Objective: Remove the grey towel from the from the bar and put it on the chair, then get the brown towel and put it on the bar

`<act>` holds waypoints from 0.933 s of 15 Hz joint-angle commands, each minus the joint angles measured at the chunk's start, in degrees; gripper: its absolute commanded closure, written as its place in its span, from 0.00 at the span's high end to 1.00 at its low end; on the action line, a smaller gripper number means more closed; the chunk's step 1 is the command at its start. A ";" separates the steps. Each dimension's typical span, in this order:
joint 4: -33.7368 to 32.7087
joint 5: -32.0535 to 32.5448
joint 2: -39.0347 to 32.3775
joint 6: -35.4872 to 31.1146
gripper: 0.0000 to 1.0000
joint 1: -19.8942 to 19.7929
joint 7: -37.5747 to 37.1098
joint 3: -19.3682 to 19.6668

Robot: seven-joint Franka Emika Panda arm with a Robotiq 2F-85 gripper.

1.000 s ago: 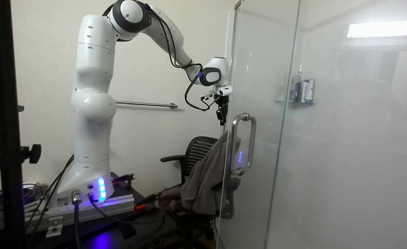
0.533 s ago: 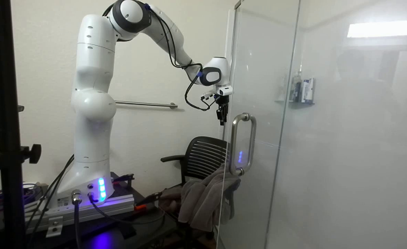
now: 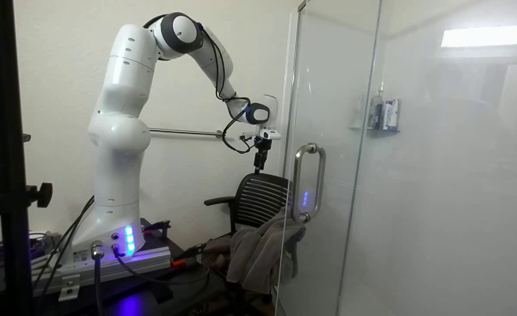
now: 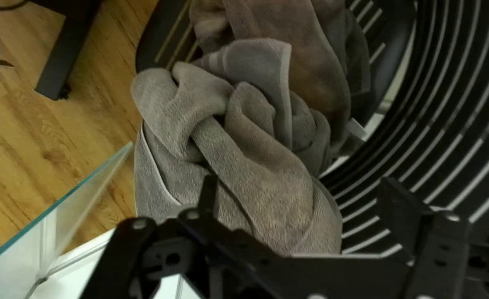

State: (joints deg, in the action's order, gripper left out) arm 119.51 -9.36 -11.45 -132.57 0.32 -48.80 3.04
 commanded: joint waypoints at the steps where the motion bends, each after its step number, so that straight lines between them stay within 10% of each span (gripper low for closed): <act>1: -1.29 2.19 -3.34 7.00 1.00 1.84 2.35 -1.22; 7: 1.35 14.34 -0.23 13.07 1.00 4.70 2.11 -0.21; 14: -2.74 9.63 -7.80 12.15 1.00 4.39 1.82 -1.91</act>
State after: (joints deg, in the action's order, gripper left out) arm 119.24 1.54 -14.64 -120.48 4.20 -47.13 1.86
